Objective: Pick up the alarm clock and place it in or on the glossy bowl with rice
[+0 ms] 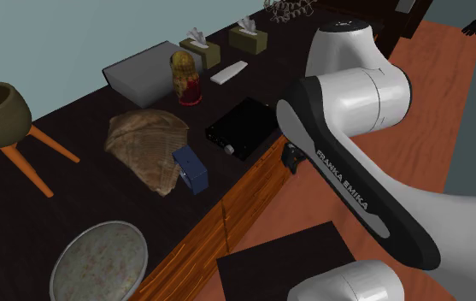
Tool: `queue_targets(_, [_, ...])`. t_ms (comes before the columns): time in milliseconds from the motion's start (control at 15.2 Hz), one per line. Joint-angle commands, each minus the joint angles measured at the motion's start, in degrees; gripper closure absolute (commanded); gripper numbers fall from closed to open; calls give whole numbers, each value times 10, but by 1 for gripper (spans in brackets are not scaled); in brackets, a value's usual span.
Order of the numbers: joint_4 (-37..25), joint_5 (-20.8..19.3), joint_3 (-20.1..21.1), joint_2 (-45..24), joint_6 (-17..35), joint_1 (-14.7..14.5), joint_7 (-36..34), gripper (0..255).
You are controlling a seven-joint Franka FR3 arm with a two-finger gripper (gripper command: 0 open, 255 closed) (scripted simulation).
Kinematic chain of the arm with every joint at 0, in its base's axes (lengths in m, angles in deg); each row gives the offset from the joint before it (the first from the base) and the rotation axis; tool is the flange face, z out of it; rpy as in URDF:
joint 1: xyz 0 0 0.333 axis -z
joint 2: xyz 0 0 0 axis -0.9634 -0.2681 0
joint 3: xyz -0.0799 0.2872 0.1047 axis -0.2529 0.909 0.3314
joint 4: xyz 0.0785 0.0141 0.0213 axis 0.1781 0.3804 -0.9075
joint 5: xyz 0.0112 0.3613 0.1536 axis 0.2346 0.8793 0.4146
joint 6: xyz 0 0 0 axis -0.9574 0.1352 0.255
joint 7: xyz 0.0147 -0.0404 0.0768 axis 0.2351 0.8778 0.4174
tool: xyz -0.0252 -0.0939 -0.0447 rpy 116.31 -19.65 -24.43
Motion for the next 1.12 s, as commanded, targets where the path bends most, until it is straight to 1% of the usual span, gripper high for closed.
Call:
queue_targets(0, [0,0,0,0,0,0,0,0])
queue_targets(528, [-41,69,79,-67,42,-43,-66,0])
queue_targets(1056, [-114,112,157,-155,82,-74,-128,0])
